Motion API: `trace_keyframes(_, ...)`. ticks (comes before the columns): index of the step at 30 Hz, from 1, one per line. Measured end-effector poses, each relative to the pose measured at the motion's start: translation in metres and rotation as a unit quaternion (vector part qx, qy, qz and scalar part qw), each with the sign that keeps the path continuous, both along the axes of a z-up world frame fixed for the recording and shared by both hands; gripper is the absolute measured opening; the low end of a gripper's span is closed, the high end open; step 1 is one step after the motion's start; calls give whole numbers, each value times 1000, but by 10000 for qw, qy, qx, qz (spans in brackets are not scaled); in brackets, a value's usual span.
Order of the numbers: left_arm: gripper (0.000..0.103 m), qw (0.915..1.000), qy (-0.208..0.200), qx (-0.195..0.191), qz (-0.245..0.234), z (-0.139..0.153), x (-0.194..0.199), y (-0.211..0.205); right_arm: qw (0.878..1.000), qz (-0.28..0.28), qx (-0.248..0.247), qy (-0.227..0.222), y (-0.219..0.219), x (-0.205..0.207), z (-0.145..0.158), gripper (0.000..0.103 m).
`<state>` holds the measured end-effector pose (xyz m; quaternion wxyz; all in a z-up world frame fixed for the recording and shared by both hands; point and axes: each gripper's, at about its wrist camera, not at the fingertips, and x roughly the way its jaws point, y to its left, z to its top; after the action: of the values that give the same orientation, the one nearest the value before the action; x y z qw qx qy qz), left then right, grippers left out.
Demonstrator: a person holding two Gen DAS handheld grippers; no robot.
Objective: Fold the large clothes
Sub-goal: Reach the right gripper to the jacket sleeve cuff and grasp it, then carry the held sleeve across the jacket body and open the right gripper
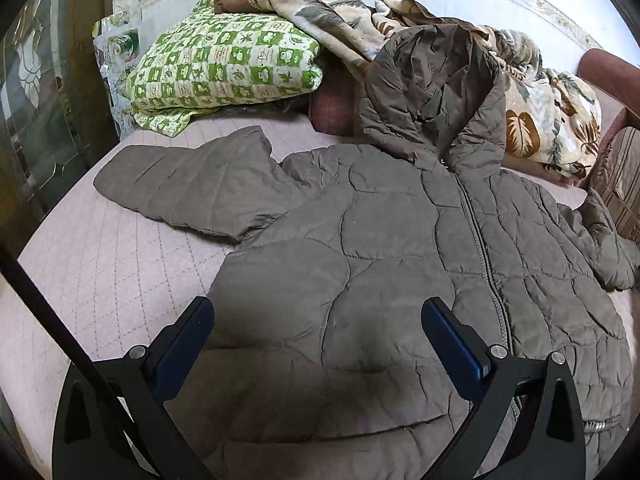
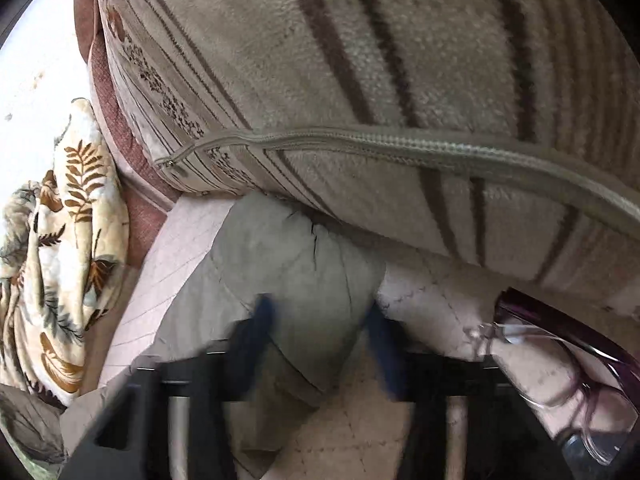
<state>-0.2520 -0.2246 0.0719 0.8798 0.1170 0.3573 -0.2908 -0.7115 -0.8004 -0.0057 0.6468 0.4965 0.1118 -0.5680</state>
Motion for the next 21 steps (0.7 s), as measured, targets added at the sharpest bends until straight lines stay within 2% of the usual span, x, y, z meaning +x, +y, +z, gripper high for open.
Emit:
trace_keyframes(3,103,10000,-16,-15,-11,1,1,0,9992,-102,-253,-279,12,-11,8,17)
trace_keyframes(7,103,10000,-63,-55,-2,3,-1,3,9973,-4,-695,-226,33,-16,41,16)
trace_keyframes(10,103,9999,-77,-121,3,8,-3,7,9942,104,-1058,-154,48,-15,79,15)
trace_keyframes(15,103,9995,-166,-250,54,17,-4,16,9841,371,-1733,-68,77,-5,163,15)
trace_keyframes(21,103,9991,-217,-355,123,24,-2,29,9620,1170,-2467,104,133,41,269,14)
